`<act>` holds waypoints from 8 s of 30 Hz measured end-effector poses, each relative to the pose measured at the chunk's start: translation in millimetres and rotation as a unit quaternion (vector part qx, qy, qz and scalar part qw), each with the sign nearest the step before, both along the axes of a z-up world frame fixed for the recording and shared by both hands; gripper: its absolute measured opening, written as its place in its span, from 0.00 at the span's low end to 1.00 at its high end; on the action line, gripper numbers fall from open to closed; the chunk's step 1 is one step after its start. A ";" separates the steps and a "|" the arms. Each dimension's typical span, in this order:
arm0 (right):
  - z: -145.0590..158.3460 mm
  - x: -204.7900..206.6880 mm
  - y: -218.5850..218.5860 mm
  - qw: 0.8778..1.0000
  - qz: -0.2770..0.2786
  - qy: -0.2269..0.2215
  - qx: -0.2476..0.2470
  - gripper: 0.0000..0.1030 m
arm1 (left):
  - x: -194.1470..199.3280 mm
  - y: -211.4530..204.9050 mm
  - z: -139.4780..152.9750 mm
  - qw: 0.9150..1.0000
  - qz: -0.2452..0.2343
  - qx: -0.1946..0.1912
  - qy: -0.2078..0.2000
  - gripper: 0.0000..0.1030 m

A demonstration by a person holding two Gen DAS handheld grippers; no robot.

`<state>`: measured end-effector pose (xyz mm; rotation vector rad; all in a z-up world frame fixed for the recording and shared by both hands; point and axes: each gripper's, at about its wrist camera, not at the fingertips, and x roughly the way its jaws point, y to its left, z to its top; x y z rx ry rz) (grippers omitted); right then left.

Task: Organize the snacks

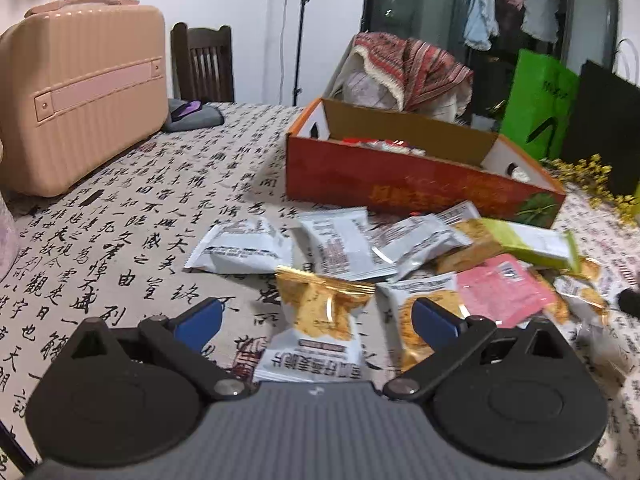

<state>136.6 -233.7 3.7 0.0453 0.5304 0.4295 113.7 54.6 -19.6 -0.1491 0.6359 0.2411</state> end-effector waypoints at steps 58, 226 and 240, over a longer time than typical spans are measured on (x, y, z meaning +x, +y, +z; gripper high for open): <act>32.6 30.5 13.8 0.999 -0.007 -0.044 0.010 0.42 | 12.6 -30.6 64.8 0.992 -0.055 -0.014 -0.109 0.38; 7.6 42.2 40.1 1.000 -0.004 0.010 0.010 0.62 | -9.3 -4.7 -0.3 0.997 -0.029 -0.068 -0.016 1.00; -24.7 82.2 79.8 0.995 -0.035 0.090 -0.037 0.64 | -8.5 1.0 -2.2 0.997 -0.023 -0.073 -0.013 1.00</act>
